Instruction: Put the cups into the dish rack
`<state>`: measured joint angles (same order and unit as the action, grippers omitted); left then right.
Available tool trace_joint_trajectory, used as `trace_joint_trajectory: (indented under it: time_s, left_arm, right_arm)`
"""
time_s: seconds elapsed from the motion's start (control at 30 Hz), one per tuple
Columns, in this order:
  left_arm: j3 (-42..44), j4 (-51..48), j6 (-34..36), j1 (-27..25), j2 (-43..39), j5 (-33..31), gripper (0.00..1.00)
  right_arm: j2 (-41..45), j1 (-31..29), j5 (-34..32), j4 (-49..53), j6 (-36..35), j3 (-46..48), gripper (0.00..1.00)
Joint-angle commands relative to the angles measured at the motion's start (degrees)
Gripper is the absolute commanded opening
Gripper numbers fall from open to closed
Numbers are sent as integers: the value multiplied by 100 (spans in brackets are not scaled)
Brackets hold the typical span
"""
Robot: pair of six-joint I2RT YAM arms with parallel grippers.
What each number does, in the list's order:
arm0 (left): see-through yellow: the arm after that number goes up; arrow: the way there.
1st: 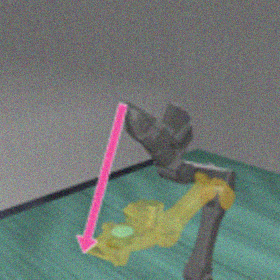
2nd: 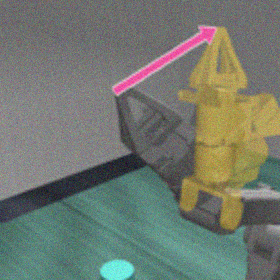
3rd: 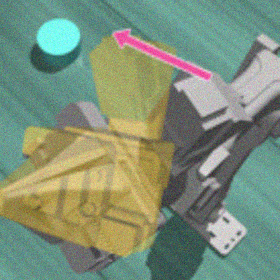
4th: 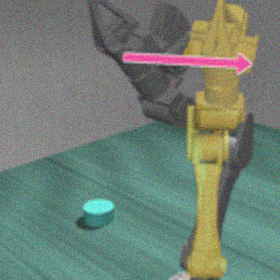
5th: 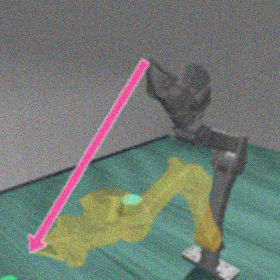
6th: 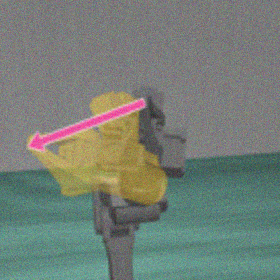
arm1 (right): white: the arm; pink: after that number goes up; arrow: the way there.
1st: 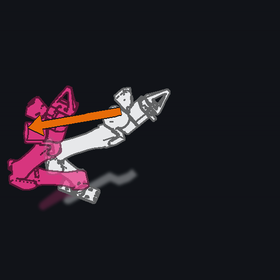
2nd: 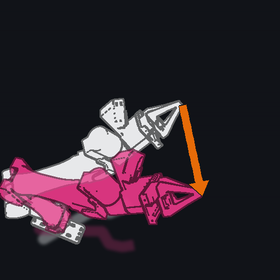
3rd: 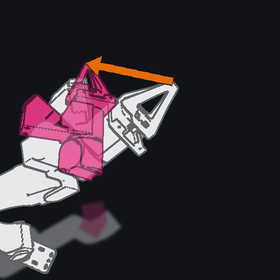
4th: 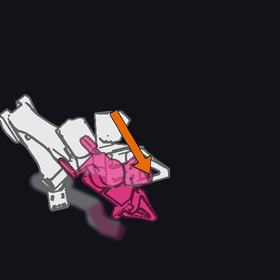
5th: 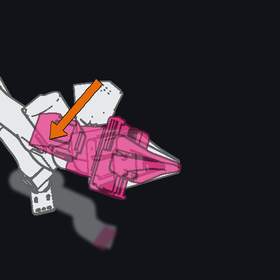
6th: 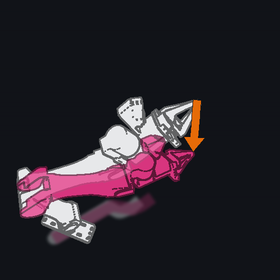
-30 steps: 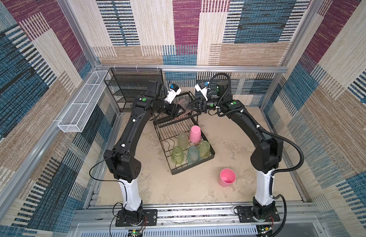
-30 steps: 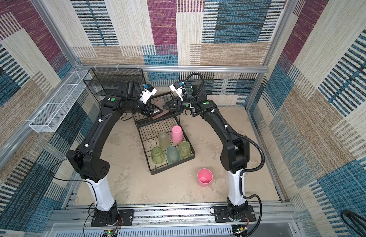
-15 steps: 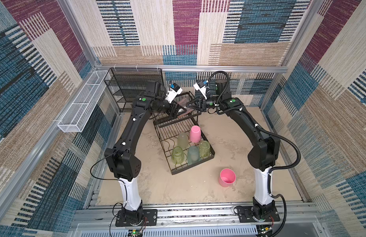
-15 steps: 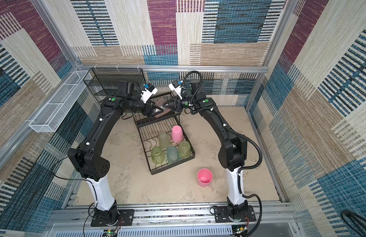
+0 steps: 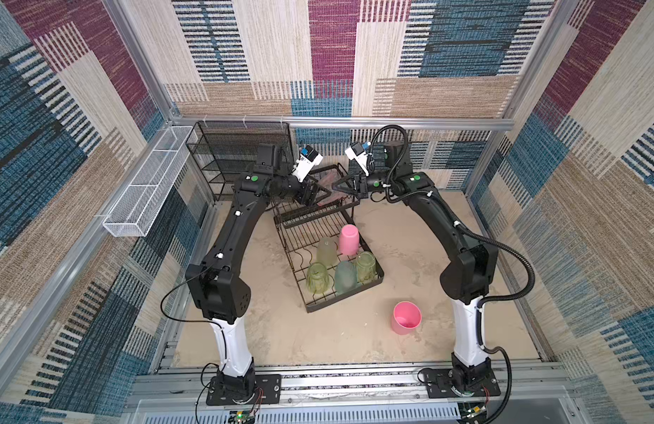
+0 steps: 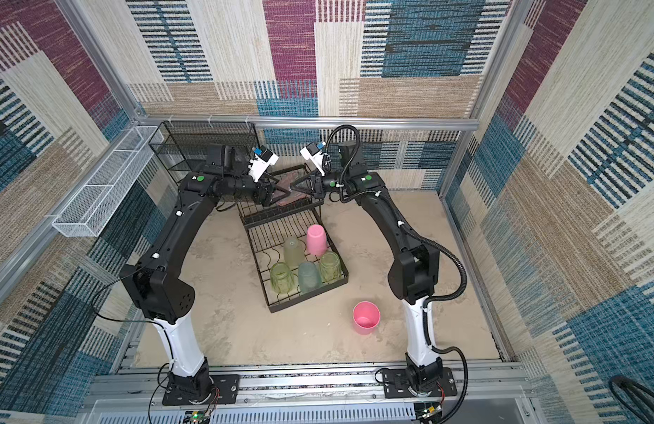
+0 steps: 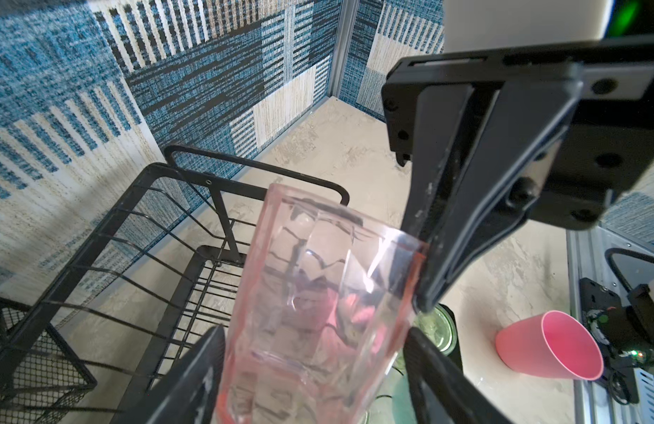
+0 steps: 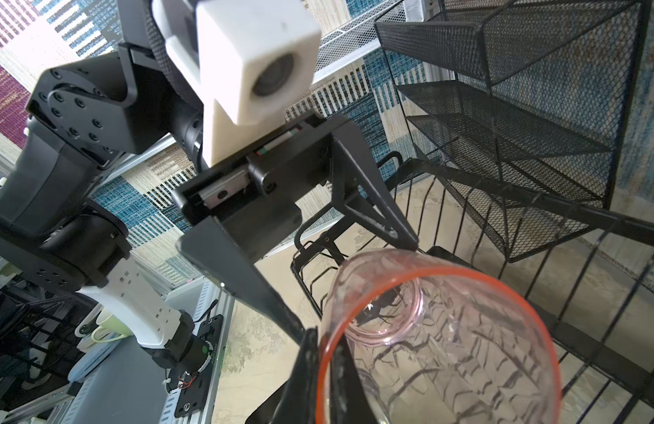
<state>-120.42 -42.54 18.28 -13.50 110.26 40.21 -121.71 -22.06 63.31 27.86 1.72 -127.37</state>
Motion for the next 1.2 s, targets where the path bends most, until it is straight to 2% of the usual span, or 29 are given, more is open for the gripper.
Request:
trace_joint_trajectory:
  time_s: [0.0, 0.2, 0.4, 0.53, 0.67, 0.8, 1.0, 1.17]
  left_arm:
    - [176, 351, -491, 78, -141, -179, 82]
    - [537, 848, -1318, 327, -418, -3, 92]
    - [801, 1637, -2286, 646, -650, 808, 96]
    - [1410, 3068, -3390, 976, -925, 1695, 97]
    - [1915, 4650, -4513, 1217, -1046, 2320, 97]
    - [2310, 6679, -5775, 1266, -975, 2840, 97]
    - [2365, 8689, -7071, 1257, -602, 2953, 98]
    - [2161, 9634, -7924, 1225, -224, 2906, 98]
  right_arm:
    - [74, -43, 69, -221, 178, -52, 0]
    - [260, -53, -111, -965, 940, -40, 0]
    - [289, -57, -222, -1336, 1615, -420, 0]
    - [310, -52, -128, -1567, 2000, -596, 0]
    - [327, -52, -29, -1621, 2186, -725, 0]
    - [349, -62, 107, -1894, 2502, -728, 0]
    - [336, -74, 223, -2278, 2971, -728, 0]
    - [328, -83, 240, -2532, 3229, -733, 0]
